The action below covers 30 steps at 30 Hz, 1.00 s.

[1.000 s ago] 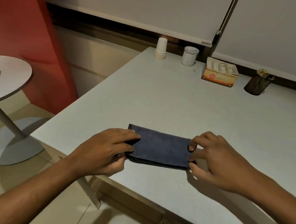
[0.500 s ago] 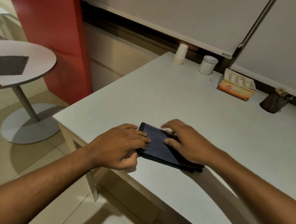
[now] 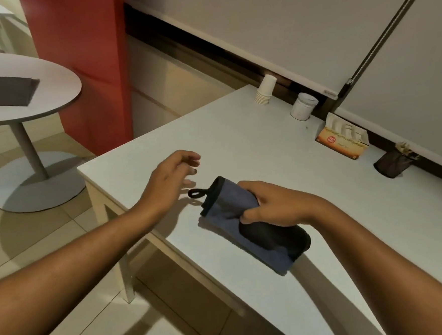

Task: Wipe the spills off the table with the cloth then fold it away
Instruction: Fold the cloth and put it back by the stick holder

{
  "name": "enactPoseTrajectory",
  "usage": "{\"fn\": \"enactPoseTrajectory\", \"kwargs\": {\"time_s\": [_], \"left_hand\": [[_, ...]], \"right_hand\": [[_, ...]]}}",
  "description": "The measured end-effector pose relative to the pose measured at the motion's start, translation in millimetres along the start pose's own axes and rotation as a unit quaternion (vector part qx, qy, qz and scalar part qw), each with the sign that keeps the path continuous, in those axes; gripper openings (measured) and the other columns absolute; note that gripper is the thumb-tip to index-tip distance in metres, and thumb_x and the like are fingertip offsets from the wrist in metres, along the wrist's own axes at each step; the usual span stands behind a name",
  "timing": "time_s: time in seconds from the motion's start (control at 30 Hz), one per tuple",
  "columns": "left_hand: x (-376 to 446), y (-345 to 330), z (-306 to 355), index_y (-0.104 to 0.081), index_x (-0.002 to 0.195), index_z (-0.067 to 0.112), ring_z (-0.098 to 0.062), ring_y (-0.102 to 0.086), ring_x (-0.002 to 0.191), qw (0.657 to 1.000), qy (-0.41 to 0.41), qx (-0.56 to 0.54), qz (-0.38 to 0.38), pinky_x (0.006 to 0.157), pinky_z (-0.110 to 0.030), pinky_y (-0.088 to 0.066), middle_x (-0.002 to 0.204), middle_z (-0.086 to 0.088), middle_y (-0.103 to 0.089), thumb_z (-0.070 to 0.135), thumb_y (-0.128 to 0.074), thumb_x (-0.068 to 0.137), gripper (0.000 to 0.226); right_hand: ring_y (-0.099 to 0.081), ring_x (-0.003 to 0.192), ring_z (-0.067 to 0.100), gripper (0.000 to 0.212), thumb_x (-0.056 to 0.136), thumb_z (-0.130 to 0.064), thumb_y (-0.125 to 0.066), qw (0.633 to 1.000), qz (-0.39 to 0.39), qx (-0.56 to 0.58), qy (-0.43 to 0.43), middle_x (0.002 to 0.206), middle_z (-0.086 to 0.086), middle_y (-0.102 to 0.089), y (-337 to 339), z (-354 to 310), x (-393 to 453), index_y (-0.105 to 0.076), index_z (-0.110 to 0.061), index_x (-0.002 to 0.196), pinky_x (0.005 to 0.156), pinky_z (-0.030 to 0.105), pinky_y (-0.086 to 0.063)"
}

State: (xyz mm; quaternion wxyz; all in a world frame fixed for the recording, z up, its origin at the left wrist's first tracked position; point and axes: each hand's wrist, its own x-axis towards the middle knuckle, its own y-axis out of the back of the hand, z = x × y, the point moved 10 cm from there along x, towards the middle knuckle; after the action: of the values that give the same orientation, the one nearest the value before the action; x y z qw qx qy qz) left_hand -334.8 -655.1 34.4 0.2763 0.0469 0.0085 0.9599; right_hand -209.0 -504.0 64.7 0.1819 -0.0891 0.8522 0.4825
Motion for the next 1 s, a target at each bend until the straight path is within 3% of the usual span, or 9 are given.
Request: {"fn": "enactPoseTrajectory", "kwargs": {"time_s": [0.1,0.17,0.3,0.4,0.53,0.67,0.77,0.9,1.0], "left_hand": [[2.4,-32.7,-22.3,-0.075,0.118,0.013,-0.034,-0.076,0.112,0.974,0.152,-0.158,-0.049,0.098,-0.045,-0.06,0.128,-0.019,-0.076,0.038,-0.047,0.109,0.04],[-7.1,-74.3,-25.4,-0.069,0.129,0.008,-0.039,-0.073,0.113,0.943,0.205,-0.23,-0.127,0.103,-0.05,-0.056,0.139,-0.029,-0.068,0.058,-0.048,0.105,0.059],[-46.4,-179.3,-12.8,-0.054,0.154,0.006,-0.047,-0.053,0.145,0.863,0.244,-0.321,-0.305,0.124,-0.061,-0.036,0.155,-0.031,-0.055,0.088,-0.045,0.09,0.104],[-88.7,-259.2,2.3,-0.055,0.156,0.013,-0.048,-0.047,0.15,0.805,0.248,-0.336,-0.421,0.124,-0.068,-0.033,0.16,-0.025,-0.052,0.09,-0.052,0.084,0.106],[-127.6,-339.6,21.8,-0.06,0.148,0.041,-0.026,-0.069,0.131,0.847,0.142,-0.181,-0.479,0.097,-0.049,-0.062,0.145,-0.001,-0.07,0.058,-0.076,0.091,0.061],[-160.1,-412.8,31.2,-0.047,0.151,0.046,-0.03,-0.075,0.122,0.864,0.116,-0.126,-0.473,0.09,-0.052,-0.065,0.135,-0.003,-0.076,0.024,-0.088,0.088,0.079],[-181.9,-461.7,35.4,-0.045,0.152,0.046,-0.031,-0.077,0.117,0.873,0.094,-0.104,-0.467,0.087,-0.052,-0.066,0.131,-0.005,-0.078,0.015,-0.086,0.09,0.081],[-204.2,-511.6,42.5,-0.046,0.152,0.046,-0.029,-0.077,0.117,0.862,0.09,-0.103,-0.489,0.082,-0.036,-0.065,0.129,-0.008,-0.079,0.017,-0.081,0.094,0.074],[-213.7,-540.8,45.8,-0.048,0.151,0.044,-0.03,-0.077,0.118,0.86,0.099,-0.098,-0.491,0.088,-0.039,-0.065,0.129,-0.009,-0.079,0.02,-0.081,0.094,0.07]], "right_hand": [[-0.066,0.096,0.033,0.033,0.093,-0.03,-0.07,0.992,0.089,0.085,0.01,0.109,0.017,-0.064,17.5,10.2,-35.2,-0.057,-0.013,0.118,0.086,0.06,-0.055],[-0.071,0.103,0.024,0.038,0.091,-0.035,-0.072,0.973,0.15,0.173,0.007,0.114,0.005,-0.068,28.9,26.6,-62.8,-0.057,-0.023,0.125,0.092,0.052,-0.058],[-0.074,0.108,0.015,0.048,0.085,-0.038,-0.079,0.901,0.277,0.333,-0.012,0.115,-0.01,-0.073,41.4,77.8,-121.1,-0.059,-0.029,0.127,0.095,0.045,-0.063],[-0.074,0.113,0.018,0.054,0.085,-0.043,-0.08,0.842,0.366,0.395,-0.041,0.126,-0.006,-0.073,42.6,125.3,-169.6,-0.06,-0.03,0.133,0.097,0.048,-0.062],[-0.074,0.116,0.021,0.051,0.093,-0.037,-0.079,0.76,0.469,0.443,-0.083,0.131,-0.002,-0.073,35.7,192.8,-244.3,-0.06,-0.026,0.138,0.1,0.052,-0.061],[-0.072,0.118,0.023,0.058,0.092,-0.04,-0.08,0.711,0.528,0.448,-0.121,0.137,-0.001,-0.069,26.8,253.0,-320.5,-0.054,-0.028,0.142,0.098,0.051,-0.062],[-0.071,0.119,0.021,0.062,0.092,-0.04,-0.079,0.698,0.549,0.439,-0.133,0.14,-0.003,-0.066,26.9,289.0,-368.5,-0.05,-0.029,0.146,0.097,0.049,-0.063],[-0.068,0.123,0.021,0.059,0.095,-0.041,-0.076,0.703,0.552,0.428,-0.133,0.142,-0.003,-0.065,27.2,329.0,-410.7,-0.05,-0.028,0.146,0.099,0.047,-0.062],[-0.069,0.119,0.017,0.051,0.097,-0.044,-0.073,0.702,0.564,0.412,-0.139,0.134,-0.006,-0.067,29.5,355.1,-429.8,-0.053,-0.027,0.14,0.1,0.044,-0.061]]}}
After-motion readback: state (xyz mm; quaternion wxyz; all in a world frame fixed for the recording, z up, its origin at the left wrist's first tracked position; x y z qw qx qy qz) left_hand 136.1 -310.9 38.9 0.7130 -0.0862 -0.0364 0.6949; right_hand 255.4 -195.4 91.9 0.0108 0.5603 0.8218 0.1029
